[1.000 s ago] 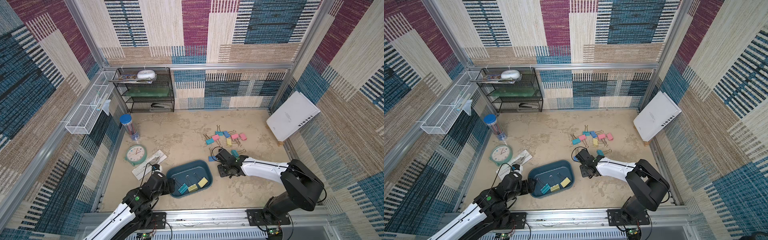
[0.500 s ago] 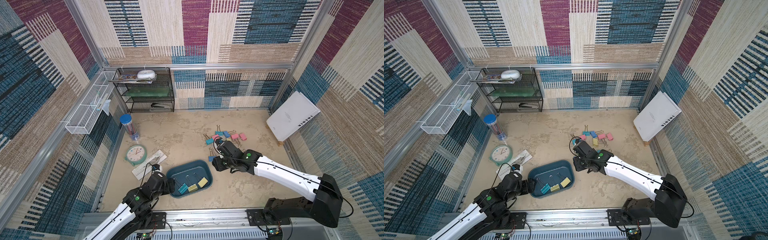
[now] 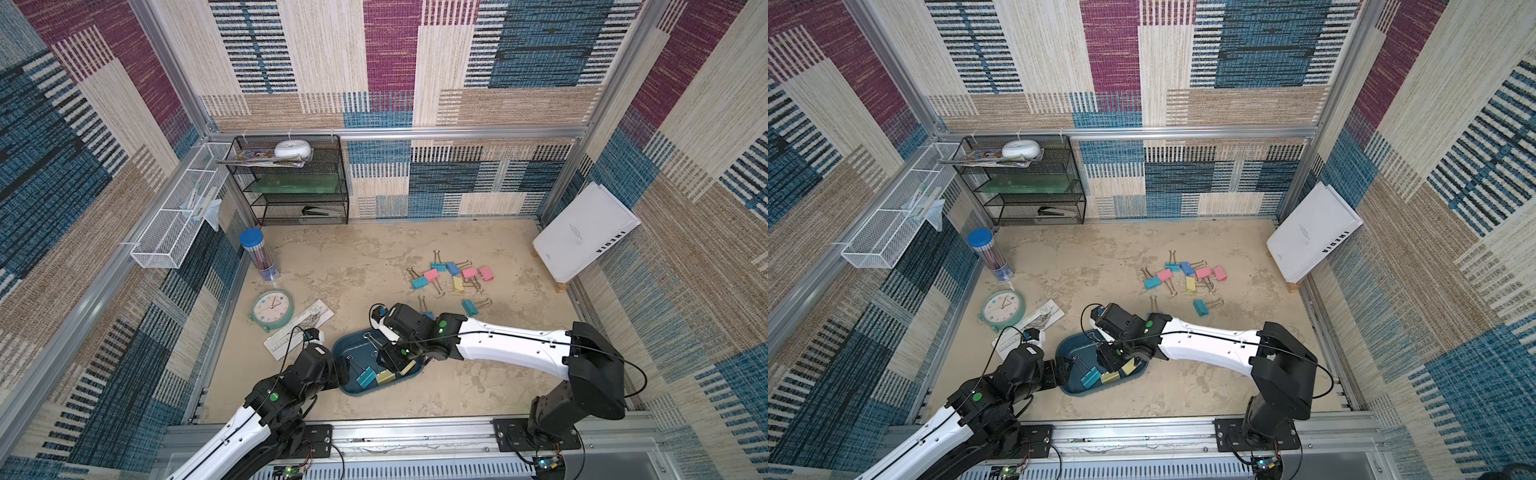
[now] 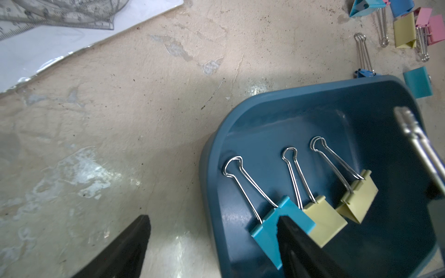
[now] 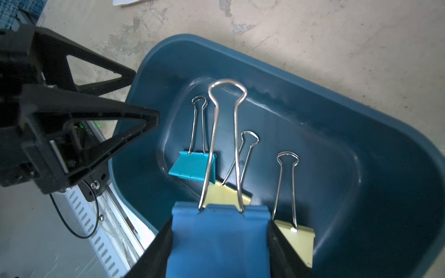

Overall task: Put the binder clips in the storage box
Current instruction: Place the binder clip in the storage box.

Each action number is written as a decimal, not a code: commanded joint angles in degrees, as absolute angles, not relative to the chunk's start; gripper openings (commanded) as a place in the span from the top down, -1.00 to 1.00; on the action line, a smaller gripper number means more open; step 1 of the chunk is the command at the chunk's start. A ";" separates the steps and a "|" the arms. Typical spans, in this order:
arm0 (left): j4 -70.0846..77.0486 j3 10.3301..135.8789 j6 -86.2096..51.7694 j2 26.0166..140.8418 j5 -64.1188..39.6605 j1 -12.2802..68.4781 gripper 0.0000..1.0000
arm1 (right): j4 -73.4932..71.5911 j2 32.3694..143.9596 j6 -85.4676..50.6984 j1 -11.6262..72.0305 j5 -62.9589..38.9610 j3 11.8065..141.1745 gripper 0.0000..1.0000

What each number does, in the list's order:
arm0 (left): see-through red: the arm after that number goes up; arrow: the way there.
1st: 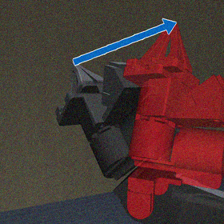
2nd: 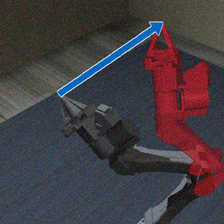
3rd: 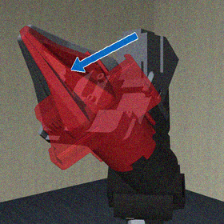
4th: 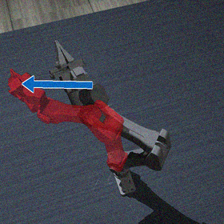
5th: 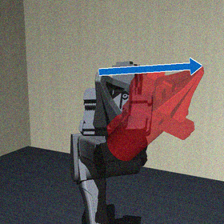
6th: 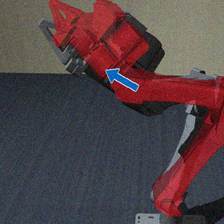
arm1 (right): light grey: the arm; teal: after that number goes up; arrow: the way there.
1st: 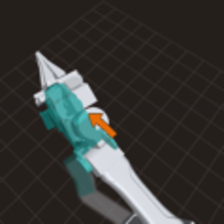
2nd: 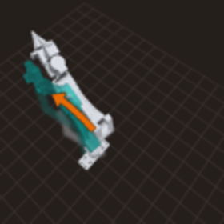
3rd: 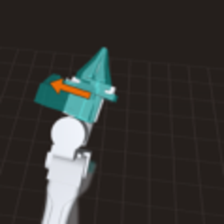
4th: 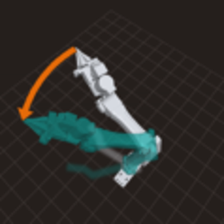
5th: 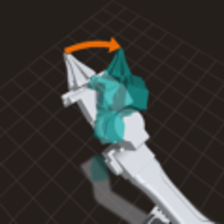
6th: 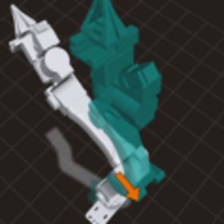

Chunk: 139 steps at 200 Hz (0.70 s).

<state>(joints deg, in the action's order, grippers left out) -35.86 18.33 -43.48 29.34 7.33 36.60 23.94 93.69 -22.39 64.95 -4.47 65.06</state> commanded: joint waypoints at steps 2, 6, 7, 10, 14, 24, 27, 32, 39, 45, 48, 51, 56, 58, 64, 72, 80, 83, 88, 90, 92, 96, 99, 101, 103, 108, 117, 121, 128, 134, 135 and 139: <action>-35.51 18.71 -43.81 29.35 7.65 36.63 -0.73 | 25.31 95.18 -15.66 64.95 -4.18 65.34 0.11; -35.58 18.67 -43.78 29.34 7.65 36.62 -0.73 | 26.37 95.45 -14.80 64.95 -3.66 65.51 0.11; -35.59 18.65 -43.77 29.35 7.65 36.59 -0.73 | 26.63 95.54 -14.56 64.95 -3.54 65.54 0.11; -35.64 18.66 -43.80 29.35 7.64 36.57 -0.73 | 27.29 95.74 -13.86 64.95 -3.02 65.68 0.11; -35.68 18.73 -43.77 29.34 7.59 36.55 -0.73 | 28.37 95.99 -13.03 64.95 -2.37 65.80 0.10; -35.68 18.72 -43.86 29.28 7.61 36.63 -0.73 | 30.42 96.36 -11.18 64.74 -0.71 65.85 0.10; -35.68 18.72 -43.86 29.33 7.64 36.55 -0.73 | 30.89 96.41 -10.64 64.65 -0.25 65.83 0.09; -35.68 18.72 -43.79 29.25 7.61 36.61 -0.73 | 31.64 96.42 -9.92 64.33 0.34 65.67 0.09; -35.69 18.64 -43.92 29.28 7.66 36.55 -0.73 | 32.44 96.57 -9.15 63.89 1.08 65.44 0.08; -35.68 18.69 -43.93 29.27 7.71 36.60 -0.73 | 33.03 96.55 -8.52 63.54 1.16 65.25 0.08; -35.68 18.68 -43.94 29.22 7.71 36.61 -0.73 | 33.23 96.59 -8.26 63.32 1.07 65.10 0.08; -35.68 18.65 -43.95 29.25 7.72 36.60 -0.73 | 33.37 96.57 -8.00 63.17 1.12 65.00 0.08; -35.76 18.65 -43.95 29.25 7.73 36.56 -0.73 | 33.55 96.59 -7.73 62.87 1.50 64.80 0.08; -35.77 18.64 -43.95 29.24 7.69 36.56 -0.73 | 33.63 96.53 -7.73 62.74 1.74 64.72 0.08; -35.73 18.68 -43.94 29.24 7.69 36.61 -0.73 | 33.58 96.46 -7.45 62.43 1.73 64.32 0.08; -35.69 18.63 -43.92 29.19 7.69 36.61 -0.73 | 33.46 96.42 -6.94 62.11 1.14 63.93 0.08; -35.61 18.59 -43.93 29.26 7.82 36.56 -0.73 | 33.38 96.49 -6.56 61.91 1.27 63.52 0.08; -35.60 18.56 -43.94 29.27 7.81 36.55 -0.73 | 33.33 96.57 -6.47 61.86 1.33 63.53 0.08; -35.57 18.56 -43.90 29.30 7.82 36.57 -0.73 | 33.15 96.74 -6.34 61.75 1.25 63.25 0.08; -35.59 18.57 -43.91 29.34 7.82 36.63 -0.73 | 33.14 96.80 -6.29 61.71 1.13 63.16 0.08; -35.53 18.55 -43.87 29.33 7.82 36.58 -0.73 | 33.03 96.89 -6.16 61.64 0.94 63.12 0.07; -35.55 18.56 -43.93 29.33 7.82 36.63 -0.73 | 32.87 97.00 -6.00 61.56 0.71 62.96 0.06; -35.47 18.55 -43.93 29.31 7.82 36.55 -0.73 | 32.74 97.12 -5.91 61.52 0.63 62.87 0.05; -35.50 18.55 -43.90 29.30 7.76 36.52 -0.73 | 32.64 97.23 -5.79 61.52 0.66 62.78 0.04; -35.51 18.55 -43.93 29.34 7.81 36.59 -0.73 | 32.62 97.34 -5.84 61.46 0.76 62.70 0.03; -35.49 18.57 -43.89 29.36 7.80 36.54 -0.73 | 32.54 97.66 -5.74 61.39 0.89 62.69 0.02; -35.58 18.54 -43.87 29.36 7.82 36.54 -0.73 | 32.54 98.11 -5.60 61.37 0.73 62.60 -0.04; -35.60 18.59 -43.92 29.31 7.76 36.58 -0.73 | 32.59 98.25 -5.54 61.35 0.73 62.58 -0.08; -35.64 18.62 -43.90 29.29 7.82 36.62 -0.73 | 32.37 98.26 -5.61 61.35 0.94 62.50 -0.15; -35.64 18.57 -43.94 29.38 7.78 36.60 -0.73 | 32.30 98.18 -5.76 61.28 1.20 62.49 -0.21; -35.62 18.56 -43.94 29.37 7.76 36.53 -0.73 | 32.32 98.13 -5.78 61.27 1.26 62.49 -0.22; -35.60 18.62 -43.94 29.34 7.79 36.56 -0.73 | 32.20 97.95 -5.80 61.26 1.36 62.47 -0.26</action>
